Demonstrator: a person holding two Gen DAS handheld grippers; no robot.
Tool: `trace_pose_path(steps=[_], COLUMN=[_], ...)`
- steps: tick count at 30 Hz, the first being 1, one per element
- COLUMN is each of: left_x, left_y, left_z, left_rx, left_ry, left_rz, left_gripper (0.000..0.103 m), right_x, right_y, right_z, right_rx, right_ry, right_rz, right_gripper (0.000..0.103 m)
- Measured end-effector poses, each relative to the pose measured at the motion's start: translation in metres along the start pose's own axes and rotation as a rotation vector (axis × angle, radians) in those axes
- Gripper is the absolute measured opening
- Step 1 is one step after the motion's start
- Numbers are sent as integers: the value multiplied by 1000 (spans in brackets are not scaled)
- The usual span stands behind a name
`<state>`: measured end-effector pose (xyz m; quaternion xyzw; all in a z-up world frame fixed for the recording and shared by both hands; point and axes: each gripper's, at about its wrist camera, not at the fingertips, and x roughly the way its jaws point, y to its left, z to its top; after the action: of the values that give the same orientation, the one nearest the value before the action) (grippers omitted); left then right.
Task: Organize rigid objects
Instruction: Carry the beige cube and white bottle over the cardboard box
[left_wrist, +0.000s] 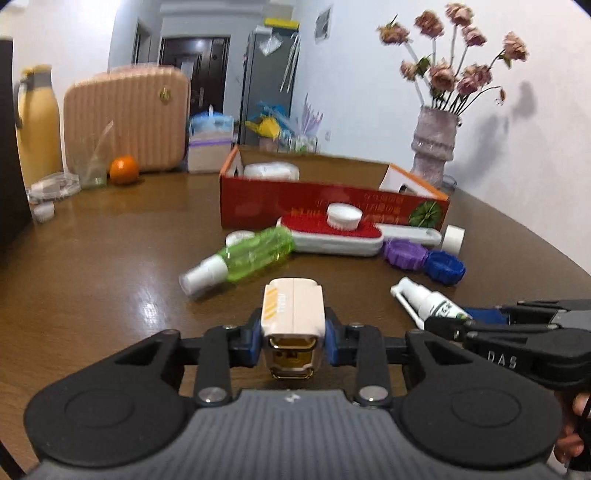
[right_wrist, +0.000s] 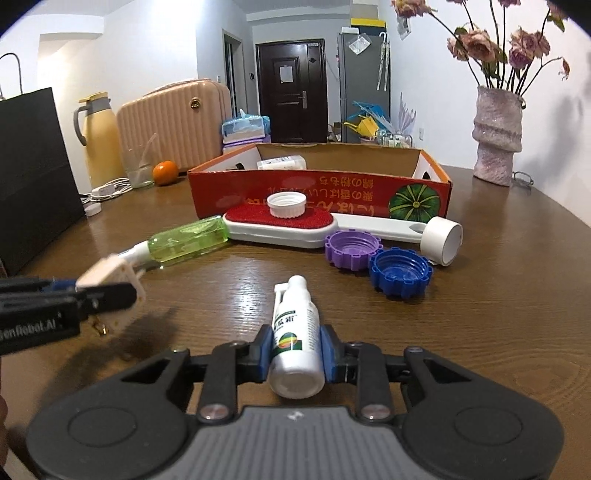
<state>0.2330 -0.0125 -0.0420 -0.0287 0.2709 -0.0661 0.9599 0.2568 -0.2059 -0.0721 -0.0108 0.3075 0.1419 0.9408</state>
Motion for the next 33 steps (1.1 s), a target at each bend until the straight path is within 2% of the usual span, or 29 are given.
trace_pose_path(steps=[8,13,15,19,21,24,27,29,33], left_x=[-23,-22,-7,39,70,132,202,247,323], left_y=[-11,-16,-21,-28,-32,-38,-43,-51,-69], left_z=[16,58,81,137,168,208,235,247,260], left_rx=[54,98,119,109,111,83,48,35,40], left_ry=[-79,-130,-117,-82,-56,32,136,198,293], left_rz=[-41,-126,-153,-174,-185,-190,-157,-133,-85], left_gripper=[32,32,32,32,32,32,32,32,32], right_x=[-45,-62,-57,-25,3,56,114,149,208], right_y=[5,-14,-28,-57,-72,-101,-128,-137,-134], right_z=[4,37,58,111,141,188,222,237,254], right_rx=[-11,7,24,65,87,166,246,248,110], right_ry=[-103,-185,-206,-209,-176,-80,33,92,169], right_rz=[-29,0,15,14,8,19,10,-46,-213], right_gripper=[26,26,26,26,26,26,26,26,26])
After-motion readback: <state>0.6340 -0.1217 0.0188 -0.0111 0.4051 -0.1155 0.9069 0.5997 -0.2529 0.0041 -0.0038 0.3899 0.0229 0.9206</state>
